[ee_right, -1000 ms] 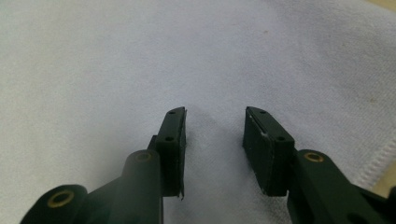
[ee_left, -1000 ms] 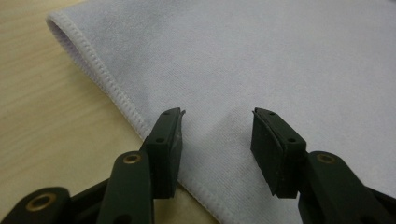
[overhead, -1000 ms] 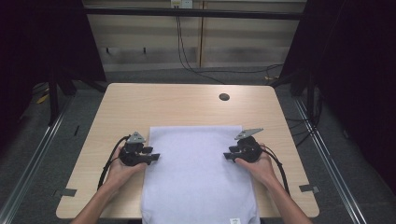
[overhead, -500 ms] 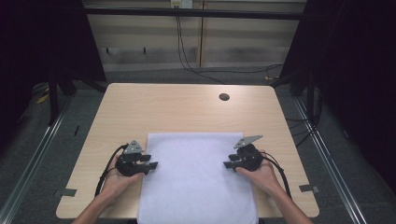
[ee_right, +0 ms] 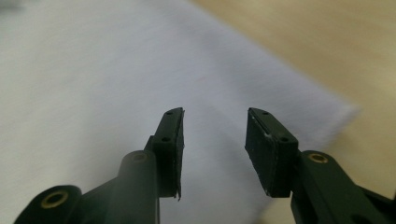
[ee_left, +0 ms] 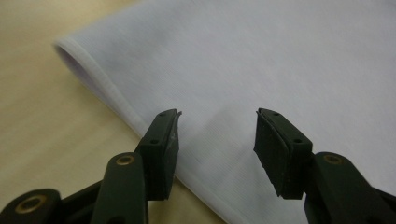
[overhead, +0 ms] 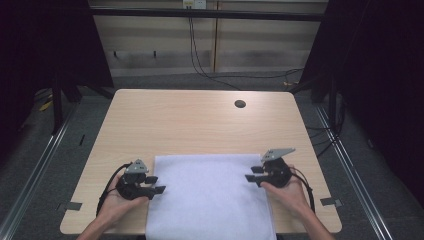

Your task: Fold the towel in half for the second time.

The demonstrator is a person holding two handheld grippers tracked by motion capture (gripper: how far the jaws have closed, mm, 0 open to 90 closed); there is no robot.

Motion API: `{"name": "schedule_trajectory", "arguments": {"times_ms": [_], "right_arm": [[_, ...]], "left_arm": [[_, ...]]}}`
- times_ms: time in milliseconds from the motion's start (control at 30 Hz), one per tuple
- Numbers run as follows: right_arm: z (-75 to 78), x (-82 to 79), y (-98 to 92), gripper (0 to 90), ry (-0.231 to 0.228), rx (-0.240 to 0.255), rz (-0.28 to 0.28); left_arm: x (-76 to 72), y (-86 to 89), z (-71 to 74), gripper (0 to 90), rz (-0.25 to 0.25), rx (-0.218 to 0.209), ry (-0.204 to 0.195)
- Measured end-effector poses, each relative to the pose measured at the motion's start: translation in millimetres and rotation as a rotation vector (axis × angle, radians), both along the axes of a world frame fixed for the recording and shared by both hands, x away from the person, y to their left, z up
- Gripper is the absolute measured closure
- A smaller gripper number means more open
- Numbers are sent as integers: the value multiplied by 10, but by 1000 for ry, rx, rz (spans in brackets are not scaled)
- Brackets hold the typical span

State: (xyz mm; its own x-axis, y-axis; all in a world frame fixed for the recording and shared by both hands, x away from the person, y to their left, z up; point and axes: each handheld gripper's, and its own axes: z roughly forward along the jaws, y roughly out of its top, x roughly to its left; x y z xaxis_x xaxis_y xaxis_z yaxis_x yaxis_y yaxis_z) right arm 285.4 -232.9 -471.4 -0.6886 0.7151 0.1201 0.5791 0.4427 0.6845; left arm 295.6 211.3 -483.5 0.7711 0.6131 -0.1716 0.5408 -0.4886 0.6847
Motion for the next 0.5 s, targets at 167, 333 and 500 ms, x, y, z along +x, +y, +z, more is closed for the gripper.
{"name": "schedule_trajectory", "arguments": {"times_ms": [167, 333, 500], "right_arm": [[2, 452, -227, 570, -23, 9, -94], [-178, 706, -291, 556, 44, 21, -87], [-266, 723, -295, 561, 64, 8, -92]], "left_arm": [[353, 94, 79, 498, 76, -22, -36], [668, 151, 23, 485, 133, -89, -22], [819, 168, -49, 442, 153, -99, -7]]}}
